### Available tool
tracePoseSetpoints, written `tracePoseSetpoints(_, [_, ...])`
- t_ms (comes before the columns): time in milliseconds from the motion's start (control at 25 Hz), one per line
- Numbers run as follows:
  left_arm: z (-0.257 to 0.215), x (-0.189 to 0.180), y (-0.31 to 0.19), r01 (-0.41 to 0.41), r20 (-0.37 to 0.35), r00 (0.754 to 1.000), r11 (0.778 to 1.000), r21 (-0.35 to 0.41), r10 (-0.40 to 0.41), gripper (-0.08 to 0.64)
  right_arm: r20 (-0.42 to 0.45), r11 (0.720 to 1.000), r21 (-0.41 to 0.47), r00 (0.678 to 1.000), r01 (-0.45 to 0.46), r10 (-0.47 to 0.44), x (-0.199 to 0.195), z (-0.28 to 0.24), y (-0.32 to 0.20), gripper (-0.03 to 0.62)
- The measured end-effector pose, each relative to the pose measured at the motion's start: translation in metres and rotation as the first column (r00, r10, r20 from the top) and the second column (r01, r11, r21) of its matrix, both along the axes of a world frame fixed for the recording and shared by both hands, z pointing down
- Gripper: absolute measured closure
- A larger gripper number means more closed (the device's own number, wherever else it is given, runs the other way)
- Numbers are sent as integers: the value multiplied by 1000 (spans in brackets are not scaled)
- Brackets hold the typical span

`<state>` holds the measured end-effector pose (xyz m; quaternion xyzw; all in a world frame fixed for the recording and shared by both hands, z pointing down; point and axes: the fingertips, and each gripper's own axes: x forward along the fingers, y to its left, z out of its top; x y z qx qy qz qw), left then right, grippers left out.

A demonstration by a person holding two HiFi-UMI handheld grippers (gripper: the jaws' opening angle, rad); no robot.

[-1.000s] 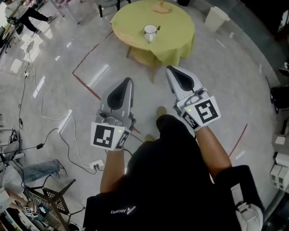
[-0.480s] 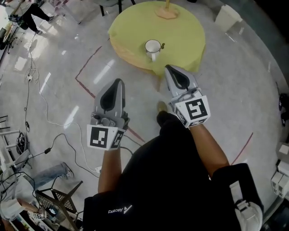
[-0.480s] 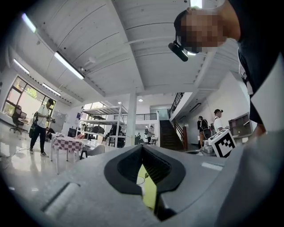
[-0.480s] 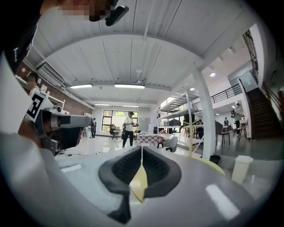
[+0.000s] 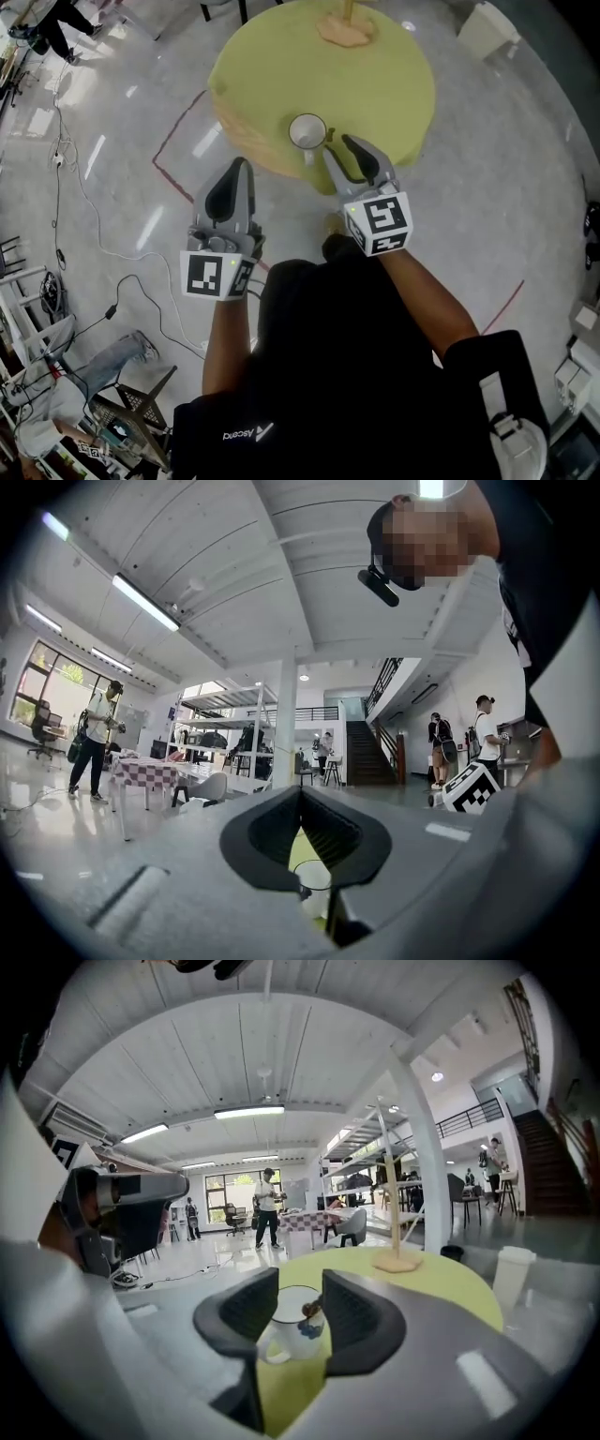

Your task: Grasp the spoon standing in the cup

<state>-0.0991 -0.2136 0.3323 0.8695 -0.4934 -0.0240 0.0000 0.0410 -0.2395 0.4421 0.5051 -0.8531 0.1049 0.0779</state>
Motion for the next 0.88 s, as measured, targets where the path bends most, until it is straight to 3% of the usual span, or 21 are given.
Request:
tracePoseSetpoints(280, [13, 9, -27, -41, 14, 999, 998, -43, 41, 549, 44, 983, -171, 997, -61, 70, -3, 49, -32, 420])
tracePoseSetpoints(440, [20, 5, -35, -77, 12, 997, 995, -64, 78, 549, 50, 970, -225, 993, -89, 103, -10, 65, -40, 420])
tracePoseSetpoints(640, [13, -1, -45, -122, -12, 993, 991, -54, 122, 549, 18, 967, -210, 989, -143, 150, -11, 59, -46, 526])
tracePoseSetpoints(880, [11, -11, -54, -146, -40, 989, 989, -39, 145, 549, -23, 979, -168, 993, -118, 116, -21, 45, -48, 537])
